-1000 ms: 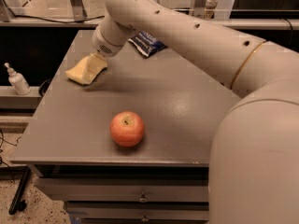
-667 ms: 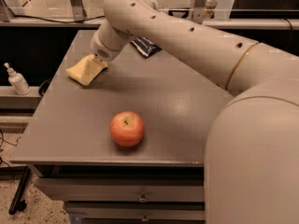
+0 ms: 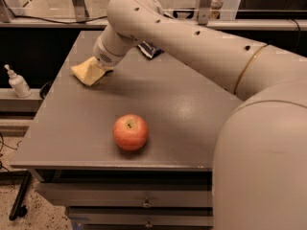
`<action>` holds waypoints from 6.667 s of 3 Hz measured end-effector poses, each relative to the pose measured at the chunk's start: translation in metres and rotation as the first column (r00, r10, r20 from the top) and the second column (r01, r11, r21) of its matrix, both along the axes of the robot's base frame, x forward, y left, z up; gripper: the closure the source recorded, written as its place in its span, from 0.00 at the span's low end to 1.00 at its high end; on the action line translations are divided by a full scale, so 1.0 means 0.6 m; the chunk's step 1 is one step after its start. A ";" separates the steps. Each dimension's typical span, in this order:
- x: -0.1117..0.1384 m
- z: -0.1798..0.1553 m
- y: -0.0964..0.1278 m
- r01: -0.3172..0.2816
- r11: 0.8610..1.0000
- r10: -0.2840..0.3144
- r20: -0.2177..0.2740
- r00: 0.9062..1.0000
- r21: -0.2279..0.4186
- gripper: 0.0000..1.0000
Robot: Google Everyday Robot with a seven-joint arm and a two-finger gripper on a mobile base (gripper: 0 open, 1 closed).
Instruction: Move sponge near apple
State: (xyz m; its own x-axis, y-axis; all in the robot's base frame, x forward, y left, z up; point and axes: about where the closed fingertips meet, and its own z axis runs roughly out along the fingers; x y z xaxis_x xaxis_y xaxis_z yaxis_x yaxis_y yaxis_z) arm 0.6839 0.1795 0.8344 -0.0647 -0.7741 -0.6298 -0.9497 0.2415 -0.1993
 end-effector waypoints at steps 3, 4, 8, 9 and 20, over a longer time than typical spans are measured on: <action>-0.003 0.060 -0.047 0.028 1.000 -0.027 0.069 0.997 -0.007 1.00; -0.032 0.183 -0.144 0.054 0.998 -0.060 0.232 0.971 0.030 1.00; -0.165 0.225 -0.449 0.101 0.990 -0.132 0.386 0.913 0.100 1.00; -0.200 0.176 -0.477 0.081 0.991 -0.114 0.351 0.930 0.107 1.00; -0.299 0.135 -0.471 -0.047 0.999 0.046 0.204 0.978 0.000 0.00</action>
Offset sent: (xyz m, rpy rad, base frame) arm 0.0028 -0.0707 0.1189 0.0062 -0.2298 -0.0663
